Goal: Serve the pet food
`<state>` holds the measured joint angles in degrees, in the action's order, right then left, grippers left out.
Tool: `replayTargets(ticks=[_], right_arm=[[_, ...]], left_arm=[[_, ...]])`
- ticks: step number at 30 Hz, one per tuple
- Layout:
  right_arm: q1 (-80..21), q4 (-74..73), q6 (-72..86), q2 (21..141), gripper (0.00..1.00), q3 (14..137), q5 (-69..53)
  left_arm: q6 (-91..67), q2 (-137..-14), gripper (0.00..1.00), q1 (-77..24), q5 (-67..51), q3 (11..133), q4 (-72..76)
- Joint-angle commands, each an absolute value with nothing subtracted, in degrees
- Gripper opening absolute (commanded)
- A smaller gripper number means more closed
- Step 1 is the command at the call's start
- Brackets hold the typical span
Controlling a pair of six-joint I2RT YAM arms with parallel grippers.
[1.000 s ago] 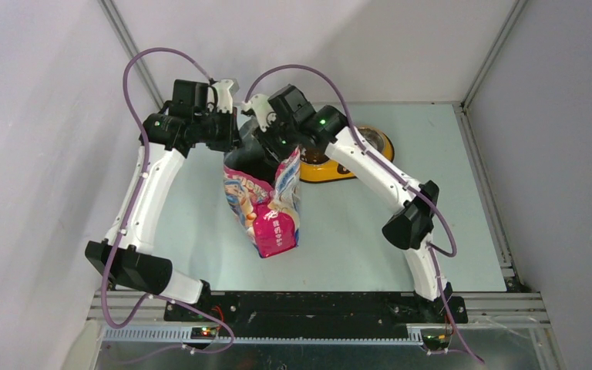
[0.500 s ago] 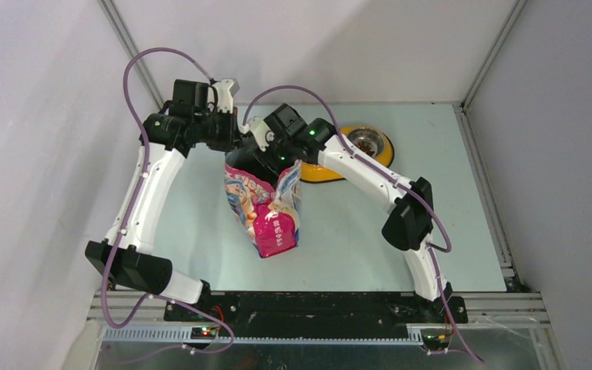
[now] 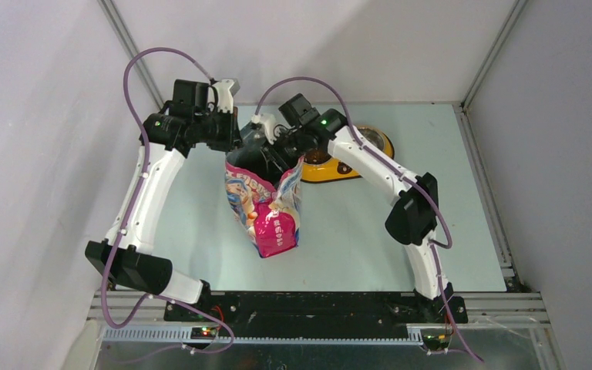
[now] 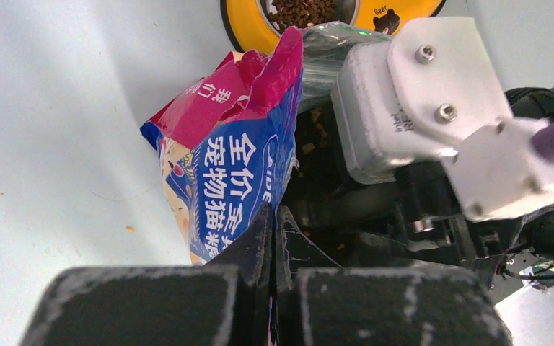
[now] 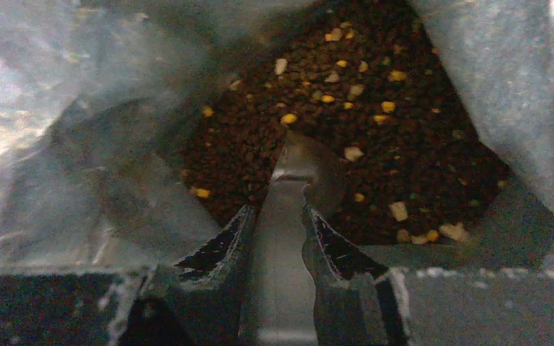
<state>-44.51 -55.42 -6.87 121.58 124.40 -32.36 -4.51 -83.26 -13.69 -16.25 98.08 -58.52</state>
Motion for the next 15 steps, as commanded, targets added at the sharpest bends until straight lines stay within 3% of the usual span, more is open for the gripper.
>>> replayTargets(ticks=[1,15], right_arm=[[-43.0,-58.3,-3.2,118.4,0.0,125.9,-45.7],[-37.7,-55.2,6.0,114.7,0.0,128.0,-50.8]], left_arm=[[-3.7,-82.5,0.0,-13.7,-16.9,101.0,-56.3],[-0.4,-81.5,0.0,-13.7,-15.5,99.8,-57.8]])
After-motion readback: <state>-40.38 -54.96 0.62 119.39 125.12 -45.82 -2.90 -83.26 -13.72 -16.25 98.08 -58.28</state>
